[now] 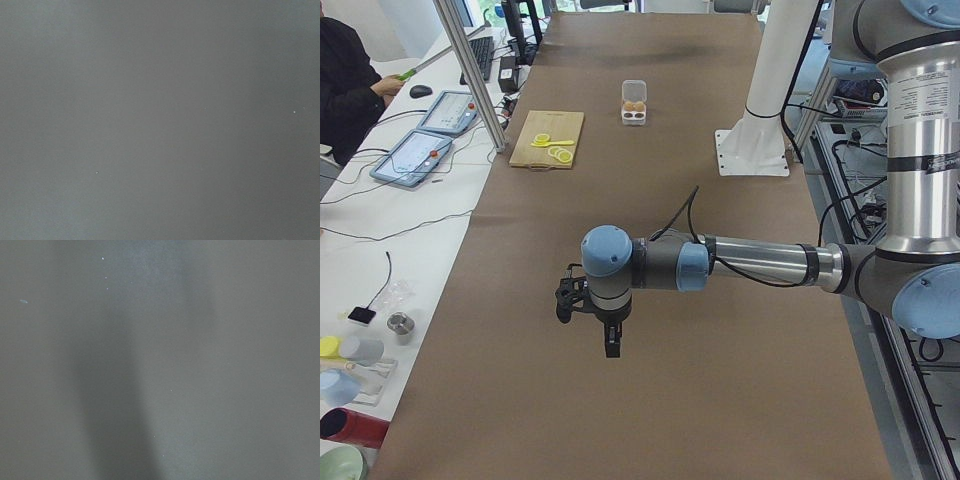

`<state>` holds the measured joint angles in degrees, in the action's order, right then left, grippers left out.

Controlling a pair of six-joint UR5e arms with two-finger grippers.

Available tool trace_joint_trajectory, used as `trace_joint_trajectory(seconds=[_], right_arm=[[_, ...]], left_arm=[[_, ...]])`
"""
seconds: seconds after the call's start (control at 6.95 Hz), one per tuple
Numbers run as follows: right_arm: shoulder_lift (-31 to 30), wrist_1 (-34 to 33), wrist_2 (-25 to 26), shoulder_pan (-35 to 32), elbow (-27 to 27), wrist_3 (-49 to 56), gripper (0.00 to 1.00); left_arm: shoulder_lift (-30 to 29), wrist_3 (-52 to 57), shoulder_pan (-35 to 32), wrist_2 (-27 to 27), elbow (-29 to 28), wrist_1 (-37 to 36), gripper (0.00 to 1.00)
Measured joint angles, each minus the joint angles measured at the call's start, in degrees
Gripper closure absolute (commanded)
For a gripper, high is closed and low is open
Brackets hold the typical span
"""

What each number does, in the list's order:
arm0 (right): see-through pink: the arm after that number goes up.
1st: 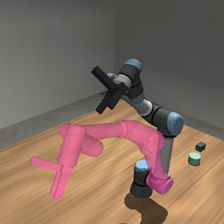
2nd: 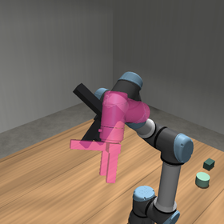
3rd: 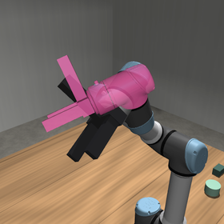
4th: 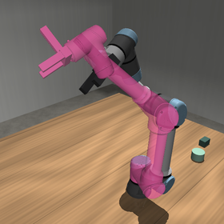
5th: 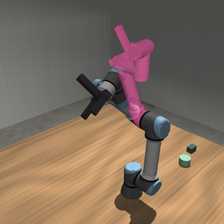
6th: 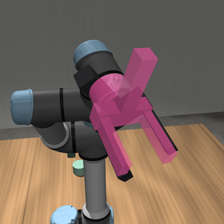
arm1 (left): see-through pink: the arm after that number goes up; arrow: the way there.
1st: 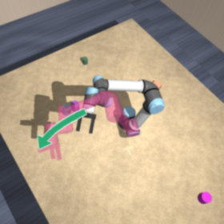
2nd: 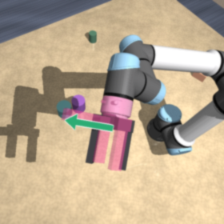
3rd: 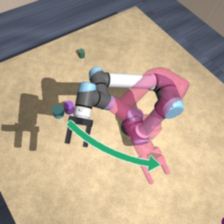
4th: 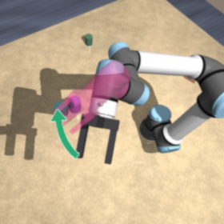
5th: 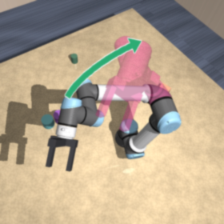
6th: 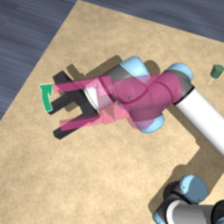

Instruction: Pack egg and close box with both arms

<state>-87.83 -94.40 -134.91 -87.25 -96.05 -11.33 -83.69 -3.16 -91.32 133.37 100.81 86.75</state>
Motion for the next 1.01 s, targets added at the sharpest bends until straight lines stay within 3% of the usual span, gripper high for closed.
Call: trace_joint_trajectory(seconds=[1.01], right_arm=[[0.0, -0.1, -0.6, 0.0, 0.1, 0.0, 0.00]], left_arm=[[-0.3, 0.0, 0.1, 0.0, 0.2, -0.1, 0.02]])
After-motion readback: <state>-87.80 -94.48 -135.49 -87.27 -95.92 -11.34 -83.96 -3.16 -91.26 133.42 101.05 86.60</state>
